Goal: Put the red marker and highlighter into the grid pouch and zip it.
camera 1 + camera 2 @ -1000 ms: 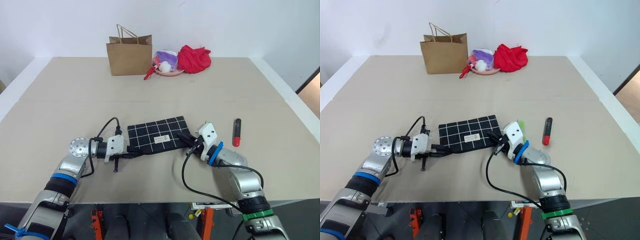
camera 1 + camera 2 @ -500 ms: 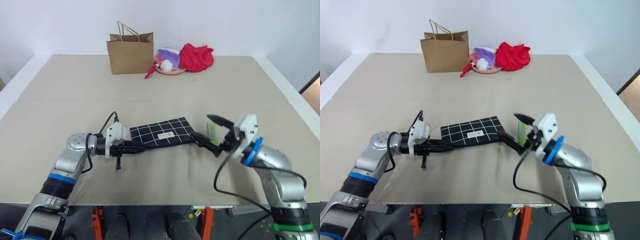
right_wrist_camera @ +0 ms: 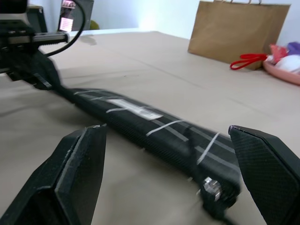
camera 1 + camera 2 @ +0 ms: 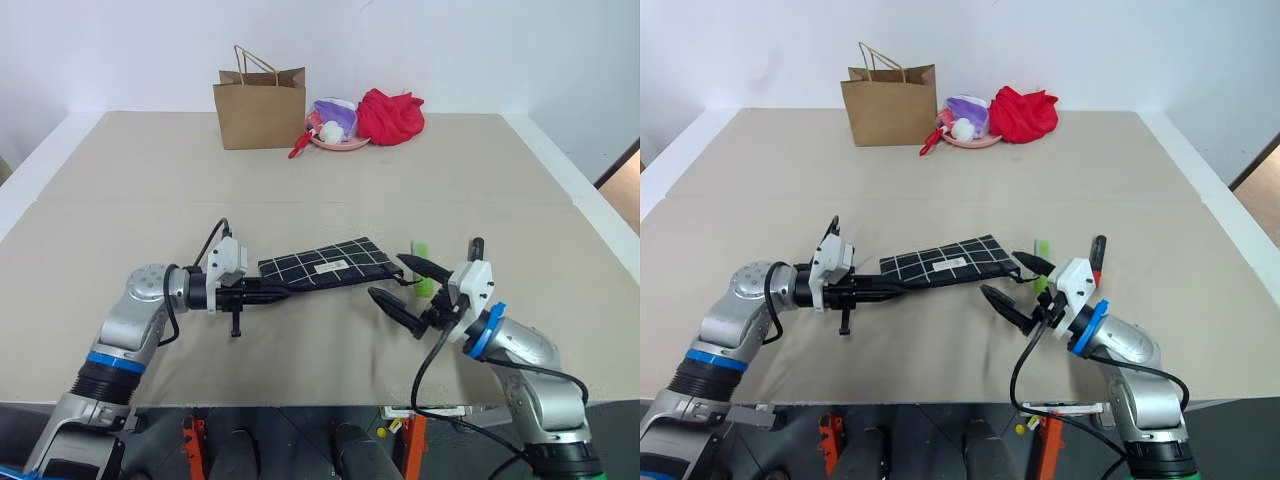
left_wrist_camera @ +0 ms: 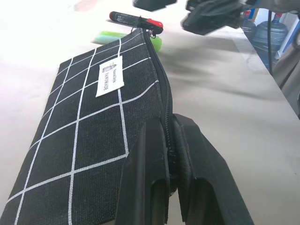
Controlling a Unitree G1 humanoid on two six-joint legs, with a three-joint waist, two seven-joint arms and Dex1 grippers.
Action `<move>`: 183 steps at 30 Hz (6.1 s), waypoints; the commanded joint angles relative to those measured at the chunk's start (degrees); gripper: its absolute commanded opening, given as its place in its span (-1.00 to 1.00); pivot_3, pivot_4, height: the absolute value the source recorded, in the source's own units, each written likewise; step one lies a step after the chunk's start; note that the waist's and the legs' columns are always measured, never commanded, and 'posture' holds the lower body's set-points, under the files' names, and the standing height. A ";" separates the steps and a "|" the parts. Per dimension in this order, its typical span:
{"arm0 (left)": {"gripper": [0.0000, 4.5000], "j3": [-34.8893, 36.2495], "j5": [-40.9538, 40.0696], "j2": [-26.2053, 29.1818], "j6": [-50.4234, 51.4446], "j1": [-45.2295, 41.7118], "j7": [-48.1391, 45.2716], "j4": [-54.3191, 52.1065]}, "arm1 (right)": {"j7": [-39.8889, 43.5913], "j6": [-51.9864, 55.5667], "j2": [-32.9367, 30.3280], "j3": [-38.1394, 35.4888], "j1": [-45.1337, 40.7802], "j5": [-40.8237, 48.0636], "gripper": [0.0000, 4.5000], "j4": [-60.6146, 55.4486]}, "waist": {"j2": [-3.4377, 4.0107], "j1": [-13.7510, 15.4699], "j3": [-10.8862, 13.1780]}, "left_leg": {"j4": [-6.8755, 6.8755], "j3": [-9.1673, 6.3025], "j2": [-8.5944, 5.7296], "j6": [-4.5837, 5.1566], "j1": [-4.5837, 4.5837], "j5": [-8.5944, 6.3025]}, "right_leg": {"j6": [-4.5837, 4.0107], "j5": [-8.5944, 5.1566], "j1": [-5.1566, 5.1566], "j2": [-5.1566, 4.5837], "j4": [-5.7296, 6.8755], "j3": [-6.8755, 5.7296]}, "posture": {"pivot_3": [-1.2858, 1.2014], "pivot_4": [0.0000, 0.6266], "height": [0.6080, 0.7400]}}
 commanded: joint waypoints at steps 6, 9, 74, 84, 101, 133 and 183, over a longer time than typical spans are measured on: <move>-1.00 0.90 -1.10 -0.10 0.75 0.84 0.68 -4.12 | 0.57 -4.10 0.14 2.11 -3.85 -2.93 0.00 5.28 | 0.01 0.16 0.00 | -0.09 -0.05 0.00 0.00 0.00 0.00 | 0.18 0.07 -0.01 0.00 0.00 -0.06 | 0.03 -0.52 1.00; -1.00 0.96 -1.18 -0.17 1.01 0.98 0.83 -4.56 | 0.60 -4.97 -0.10 2.32 -4.19 -3.56 -0.54 6.24 | 0.01 0.45 0.00 | -0.12 -0.08 0.00 0.00 -0.01 -0.01 | 0.18 0.05 -0.01 0.00 0.00 -0.09 | 0.03 -0.52 1.00; -1.00 0.03 4.59 -3.36 -9.17 -1.58 3.94 -0.55 | -20.56 30.41 -0.82 -12.77 -11.54 9.85 0.95 -6.57 | 0.02 0.76 0.01 | -0.09 -0.18 0.00 0.01 -0.06 0.00 | 0.18 0.06 -0.01 0.01 0.04 -0.18 | 0.03 -0.52 1.00; -1.00 0.55 2.97 -2.08 -8.06 -4.10 1.54 1.41 | -29.77 24.97 6.08 -6.76 -1.22 -0.12 0.95 -8.47 | 0.12 0.55 0.04 | -0.21 -0.19 0.00 0.03 -0.04 -0.01 | 0.11 -0.01 -0.08 0.01 0.11 -0.20 | 0.03 -0.52 1.00; -1.00 1.63 1.98 -0.13 -7.52 -2.38 1.02 -0.24 | -34.01 24.25 10.67 -7.39 0.72 -1.35 0.95 -7.97 | 0.12 0.72 0.04 | -0.19 -0.19 0.00 0.02 -0.05 0.00 | 0.10 -0.02 -0.07 0.00 0.12 -0.20 | 0.03 -0.52 1.00; -1.00 1.02 0.49 -0.40 -3.89 -0.62 1.94 -3.27 | -28.82 24.05 5.50 -8.25 0.71 -3.33 -0.51 -6.84 | 0.11 0.73 0.02 | -0.18 -0.19 0.00 0.02 -0.03 0.00 | 0.07 -0.05 -0.06 0.00 0.15 -0.21 | 0.03 -0.52 1.00; -1.00 -0.09 -1.23 -2.50 -0.03 0.63 1.62 -8.14 | 15.20 25.63 -23.83 -3.53 -2.87 11.76 -0.51 -6.85 | 0.15 0.77 0.08 | 0.14 -0.19 -0.02 0.06 -0.03 -0.02 | 0.13 -0.03 0.05 -0.01 0.14 -0.22 | 0.03 -0.52 1.00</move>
